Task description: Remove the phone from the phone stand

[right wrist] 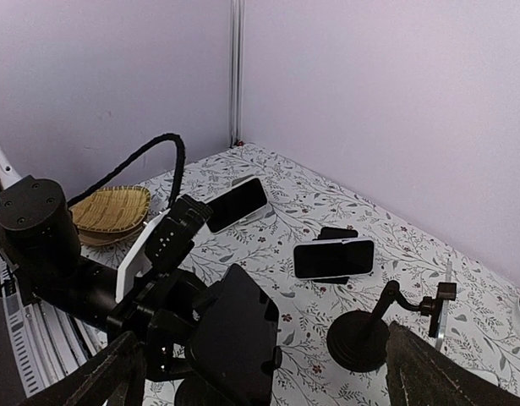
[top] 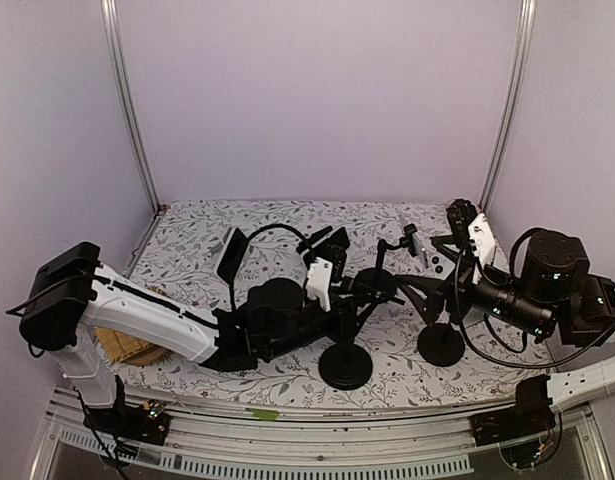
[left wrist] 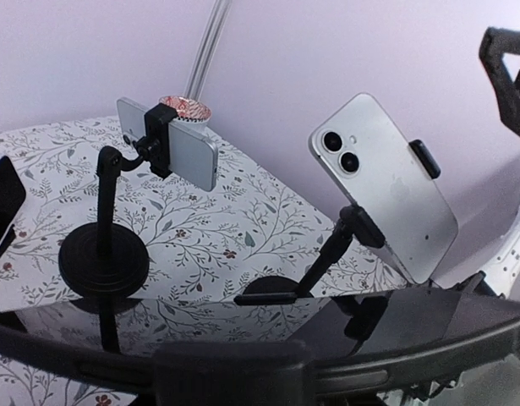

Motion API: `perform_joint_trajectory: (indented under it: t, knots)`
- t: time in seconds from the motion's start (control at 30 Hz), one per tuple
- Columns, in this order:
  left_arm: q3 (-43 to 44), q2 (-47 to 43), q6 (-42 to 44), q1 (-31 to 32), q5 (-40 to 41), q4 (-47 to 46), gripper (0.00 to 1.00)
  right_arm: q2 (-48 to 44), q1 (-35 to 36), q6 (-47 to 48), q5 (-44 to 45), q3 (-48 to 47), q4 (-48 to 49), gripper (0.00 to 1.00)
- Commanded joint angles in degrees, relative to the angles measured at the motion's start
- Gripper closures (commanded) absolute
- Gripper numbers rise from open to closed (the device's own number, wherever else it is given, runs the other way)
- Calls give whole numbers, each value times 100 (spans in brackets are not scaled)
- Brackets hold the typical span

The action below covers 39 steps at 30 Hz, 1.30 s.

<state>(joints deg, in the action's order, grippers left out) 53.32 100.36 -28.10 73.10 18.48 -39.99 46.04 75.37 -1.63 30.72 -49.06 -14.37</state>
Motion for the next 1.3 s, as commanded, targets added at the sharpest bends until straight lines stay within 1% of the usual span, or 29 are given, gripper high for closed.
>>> perform_joint_trajectory:
  t: [0.0, 0.07, 0.17, 0.3, 0.4, 0.5, 0.73, 0.93, 1.03, 1.13, 1.2, 1.27]
  knots:
    - [102, -44, 186, -85, 65, -395, 68, -148, 21, 35, -278, 108, 145, 1]
    - [72, -107, 264, -87, 55, -398, 73, -155, 21, 44, -469, 117, 144, 1]
    - [-75, -305, 344, -86, 59, -385, 74, -104, 21, 89, -822, 139, 218, 1]
    - [-316, -784, 390, -85, 111, -70, 77, 154, 21, 101, -1119, 101, 403, 1]
    - [-527, -1297, 468, -72, 147, 344, 78, 466, 22, 342, -1078, -73, 438, 1]
    - [-729, -1862, 518, -68, 425, 975, 78, 728, 21, 536, -1115, -245, 537, 1]
    - [-1345, -3291, 560, -74, 856, 2185, 78, 1103, 21, 1199, -1474, -342, 1149, 1]
    - [-1745, -4032, 527, -85, 1093, 2641, 78, 1551, 30, 1776, -1771, -306, 1598, 1]
    - [-1644, -4179, 531, -97, 1174, 3011, 78, 1881, 114, 1961, -1735, -358, 1761, 0]
    - [-1602, -4252, 470, -102, 1378, 3250, 78, 2137, 350, 2299, -1396, -356, 2099, 1]
    - [-1610, -4248, 427, -103, 1355, 3256, 78, 2325, 505, 2498, -1213, -395, 2257, 3]
    - [-1576, -4235, 384, -103, 1284, 3269, 78, 2582, 664, 2703, -945, -445, 2382, 7]
